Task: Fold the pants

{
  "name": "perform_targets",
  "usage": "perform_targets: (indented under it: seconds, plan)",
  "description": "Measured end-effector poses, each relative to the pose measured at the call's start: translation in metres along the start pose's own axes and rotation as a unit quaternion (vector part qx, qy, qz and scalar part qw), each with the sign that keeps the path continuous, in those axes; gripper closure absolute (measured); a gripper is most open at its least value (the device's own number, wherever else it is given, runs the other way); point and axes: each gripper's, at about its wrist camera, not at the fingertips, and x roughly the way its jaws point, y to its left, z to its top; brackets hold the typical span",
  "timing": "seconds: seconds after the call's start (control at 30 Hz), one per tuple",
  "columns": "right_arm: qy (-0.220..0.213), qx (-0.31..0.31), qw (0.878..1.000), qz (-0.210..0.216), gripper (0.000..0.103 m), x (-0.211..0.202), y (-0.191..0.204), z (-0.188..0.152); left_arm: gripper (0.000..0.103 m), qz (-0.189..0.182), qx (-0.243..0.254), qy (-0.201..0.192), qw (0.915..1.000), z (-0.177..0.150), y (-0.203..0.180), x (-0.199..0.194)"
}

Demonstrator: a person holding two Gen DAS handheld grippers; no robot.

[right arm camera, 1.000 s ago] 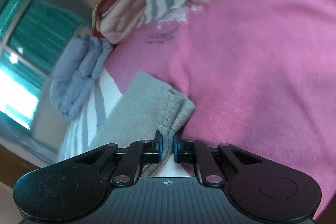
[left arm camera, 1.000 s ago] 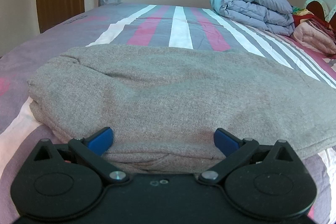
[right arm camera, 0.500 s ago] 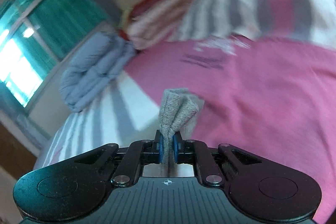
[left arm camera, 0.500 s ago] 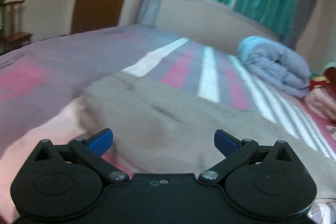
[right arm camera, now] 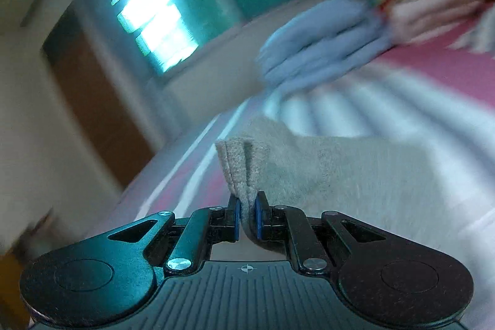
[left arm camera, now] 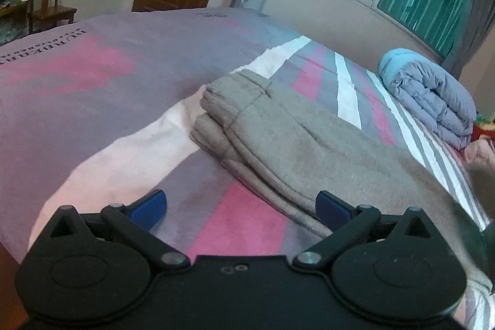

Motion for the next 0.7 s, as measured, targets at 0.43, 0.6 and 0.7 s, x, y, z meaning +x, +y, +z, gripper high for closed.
perform_targets:
  seconds: [0.43, 0.6, 0.7]
  plan:
    - [0.095, -0.124, 0.985, 0.071, 0.064, 0.03, 0.071, -0.088, 0.006, -0.019, -0.001, 0.014, 0.9997, -0.006, 0.006, -0.003]
    - [0.169, -0.061, 0.984, 0.003, 0.092, 0.07, 0.048, -0.089, 0.006, -0.03, 0.008, 0.017, 0.9994, -0.006, -0.009, 0.003]
    - [0.164, -0.082, 0.983, 0.03, 0.093, 0.059, 0.047, -0.079, 0.006, -0.035, 0.025, 0.011, 0.999, -0.005, -0.022, 0.007]
